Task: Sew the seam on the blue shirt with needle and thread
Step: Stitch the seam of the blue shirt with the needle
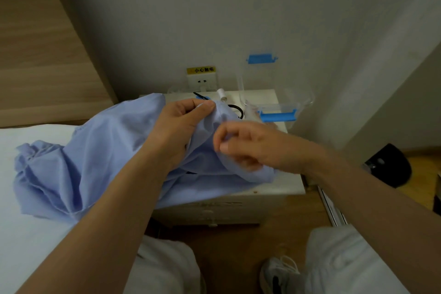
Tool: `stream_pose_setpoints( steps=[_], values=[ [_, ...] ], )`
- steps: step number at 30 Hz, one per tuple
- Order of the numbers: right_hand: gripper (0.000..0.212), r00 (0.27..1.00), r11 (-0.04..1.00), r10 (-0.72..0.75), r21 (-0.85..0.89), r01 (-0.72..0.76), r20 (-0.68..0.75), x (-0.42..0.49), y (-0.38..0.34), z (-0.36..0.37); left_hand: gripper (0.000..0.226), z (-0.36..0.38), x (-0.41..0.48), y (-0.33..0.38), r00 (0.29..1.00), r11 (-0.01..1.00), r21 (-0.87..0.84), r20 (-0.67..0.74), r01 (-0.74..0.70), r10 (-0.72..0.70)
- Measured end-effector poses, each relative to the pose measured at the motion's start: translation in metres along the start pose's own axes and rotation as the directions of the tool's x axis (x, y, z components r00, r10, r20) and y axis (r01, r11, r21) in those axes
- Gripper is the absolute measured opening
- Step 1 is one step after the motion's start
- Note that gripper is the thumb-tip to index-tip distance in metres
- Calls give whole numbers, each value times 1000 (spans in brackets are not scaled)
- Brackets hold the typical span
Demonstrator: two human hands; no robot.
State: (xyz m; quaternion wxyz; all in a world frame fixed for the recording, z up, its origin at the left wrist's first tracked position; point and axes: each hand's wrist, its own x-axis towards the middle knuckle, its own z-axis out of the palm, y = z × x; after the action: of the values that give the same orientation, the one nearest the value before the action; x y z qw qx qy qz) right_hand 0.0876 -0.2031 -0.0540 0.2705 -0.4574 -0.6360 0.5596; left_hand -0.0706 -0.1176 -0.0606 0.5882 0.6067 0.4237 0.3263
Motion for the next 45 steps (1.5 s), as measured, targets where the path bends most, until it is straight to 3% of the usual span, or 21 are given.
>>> stream_pose_setpoints(
  steps=[2,3,5,7,20,27,33,39,45],
  values=[
    [9,918,992,-126,-61,111,-376,8,3,1,22,0,0,0,1000,1000,-2,28,-8,8],
    [7,855,986,-166,-80,146,-491,12,6,1,21,0,0,0,999,1000,2,33,-14,14],
    [16,757,977,-214,-143,160,-617,16,11,2,21,1,0,0,999,1000,-10,41,-15,15],
    [19,707,966,-249,-223,131,-662,17,15,1,19,2,-1,1,999,999,-35,44,-7,8],
    [15,579,876,-439,-470,107,-687,17,18,3,21,4,-3,1,995,995,-95,102,-6,16],
    [12,579,873,-463,-457,169,-671,15,18,2,19,4,-2,-1,997,998,-57,69,23,-19],
    [15,590,878,-431,-468,100,-683,19,19,3,16,5,-3,0,991,987,-159,130,36,-15],
    [13,600,902,-400,-413,124,-693,19,22,0,20,6,-3,0,993,989,-142,119,30,-13],
    [7,673,861,-478,-453,232,-565,14,17,2,21,5,-1,0,998,995,-90,58,45,-40]
  ],
)
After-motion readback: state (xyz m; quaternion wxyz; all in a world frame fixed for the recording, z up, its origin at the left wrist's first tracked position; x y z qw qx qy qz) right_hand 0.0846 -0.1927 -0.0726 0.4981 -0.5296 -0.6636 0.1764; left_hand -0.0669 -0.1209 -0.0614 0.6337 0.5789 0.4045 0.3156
